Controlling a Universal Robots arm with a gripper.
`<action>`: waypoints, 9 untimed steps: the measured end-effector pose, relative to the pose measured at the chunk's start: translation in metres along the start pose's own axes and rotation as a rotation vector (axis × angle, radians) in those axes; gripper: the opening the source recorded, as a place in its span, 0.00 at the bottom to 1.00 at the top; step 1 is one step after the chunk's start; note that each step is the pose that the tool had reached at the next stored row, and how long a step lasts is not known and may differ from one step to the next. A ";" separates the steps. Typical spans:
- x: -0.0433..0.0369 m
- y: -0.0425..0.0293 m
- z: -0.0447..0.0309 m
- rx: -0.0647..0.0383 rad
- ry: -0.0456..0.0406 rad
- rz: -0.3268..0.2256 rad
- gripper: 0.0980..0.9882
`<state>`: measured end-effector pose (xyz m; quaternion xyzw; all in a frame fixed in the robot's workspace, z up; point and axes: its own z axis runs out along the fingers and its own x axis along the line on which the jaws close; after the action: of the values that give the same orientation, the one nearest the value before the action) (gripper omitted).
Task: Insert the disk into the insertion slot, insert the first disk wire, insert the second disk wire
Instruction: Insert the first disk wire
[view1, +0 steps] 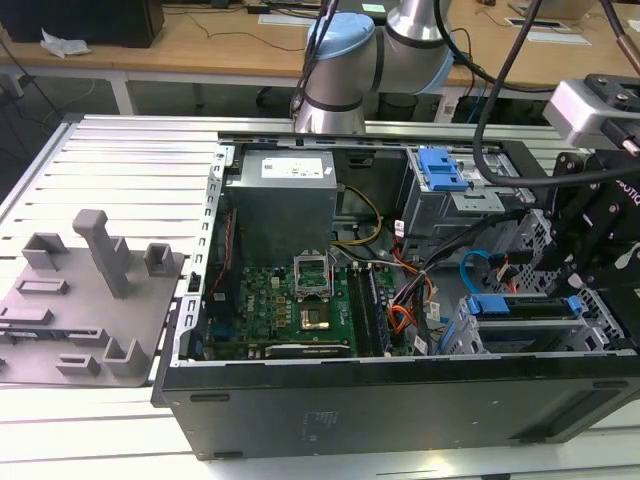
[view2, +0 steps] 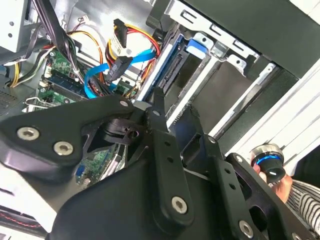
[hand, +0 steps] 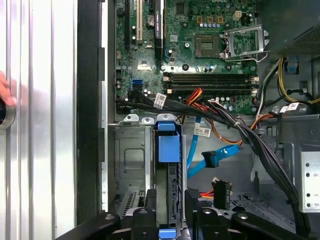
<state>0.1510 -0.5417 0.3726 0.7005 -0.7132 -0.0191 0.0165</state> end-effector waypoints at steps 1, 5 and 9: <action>-0.0057 0.0001 0.0000 0.000 0.0006 0.000 0.30; -0.0259 0.0004 0.0001 0.000 0.0032 0.000 0.30; -0.0424 0.0007 0.0002 0.000 0.0045 0.000 0.30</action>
<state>0.1510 -0.4992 0.3726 0.7005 -0.7132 -0.0174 0.0181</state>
